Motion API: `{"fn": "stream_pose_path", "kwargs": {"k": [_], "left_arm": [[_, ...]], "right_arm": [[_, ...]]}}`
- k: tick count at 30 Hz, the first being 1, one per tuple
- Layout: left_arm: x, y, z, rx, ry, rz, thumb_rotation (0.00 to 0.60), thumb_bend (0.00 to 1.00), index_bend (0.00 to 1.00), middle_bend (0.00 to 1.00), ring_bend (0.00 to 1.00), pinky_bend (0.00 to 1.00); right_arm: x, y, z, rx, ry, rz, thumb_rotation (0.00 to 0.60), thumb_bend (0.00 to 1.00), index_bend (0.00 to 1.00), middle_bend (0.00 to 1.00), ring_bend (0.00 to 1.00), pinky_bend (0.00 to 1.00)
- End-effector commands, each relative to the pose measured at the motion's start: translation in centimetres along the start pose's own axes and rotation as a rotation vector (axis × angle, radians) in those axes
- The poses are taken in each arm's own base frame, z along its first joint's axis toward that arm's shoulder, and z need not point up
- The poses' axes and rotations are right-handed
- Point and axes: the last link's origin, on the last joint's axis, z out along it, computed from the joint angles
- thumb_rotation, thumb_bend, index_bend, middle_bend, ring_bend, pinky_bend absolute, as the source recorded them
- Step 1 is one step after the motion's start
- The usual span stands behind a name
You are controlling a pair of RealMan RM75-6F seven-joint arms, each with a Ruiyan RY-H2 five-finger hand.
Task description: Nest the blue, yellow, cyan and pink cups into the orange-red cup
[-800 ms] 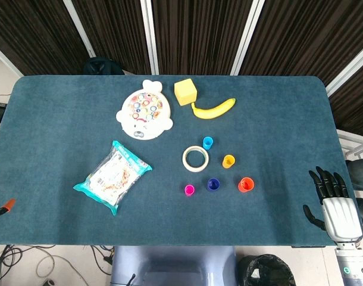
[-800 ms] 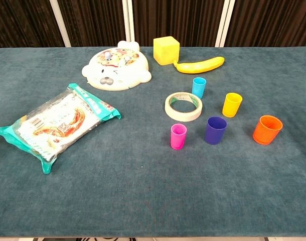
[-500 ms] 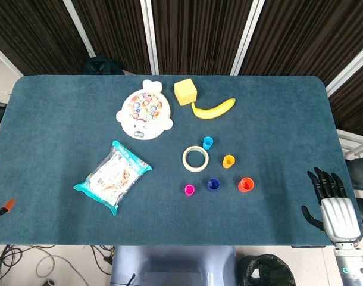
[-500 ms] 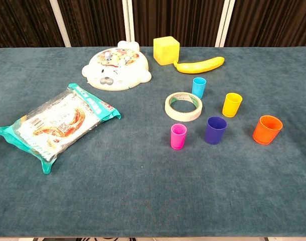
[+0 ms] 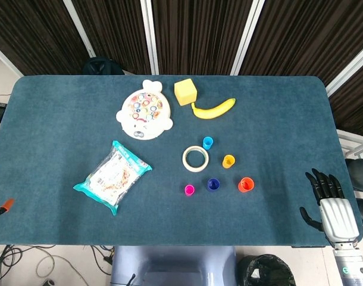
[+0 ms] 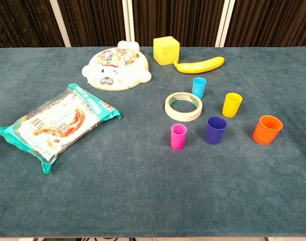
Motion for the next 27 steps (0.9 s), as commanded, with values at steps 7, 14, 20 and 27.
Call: {"fn": "stream_pose_path", "kwargs": {"k": [7, 14, 20, 27], "left_arm": [[-0.1, 0.2, 0.0, -0.005, -0.001, 0.003, 0.600, 0.13, 0.04, 0.02, 0.00, 0.00], [-0.4, 0.6, -0.1, -0.018, -0.006, 0.011, 0.600, 0.13, 0.04, 0.02, 0.00, 0.00], [-0.5, 0.8, -0.1, -0.020, -0.006, 0.015, 0.600, 0.13, 0.04, 0.02, 0.00, 0.00], [-0.6, 0.8, 0.0, -0.016, -0.005, 0.020, 0.600, 0.13, 0.04, 0.02, 0.00, 0.00]], "right_arm": [[0.0, 0.0, 0.0, -0.005, -0.017, 0.027, 0.600, 0.41, 0.04, 0.03, 0.05, 0.03], [0.3, -1.7, 1.0, 0.078, -0.131, 0.134, 0.600, 0.41, 0.04, 0.03, 0.05, 0.04], [2.5, -4.2, 6.0, 0.209, -0.237, 0.072, 0.600, 0.41, 0.04, 0.03, 0.05, 0.04], [3.8, -7.9, 10.1, 0.285, -0.362, 0.013, 0.600, 0.41, 0.04, 0.03, 0.05, 0.04]]}}
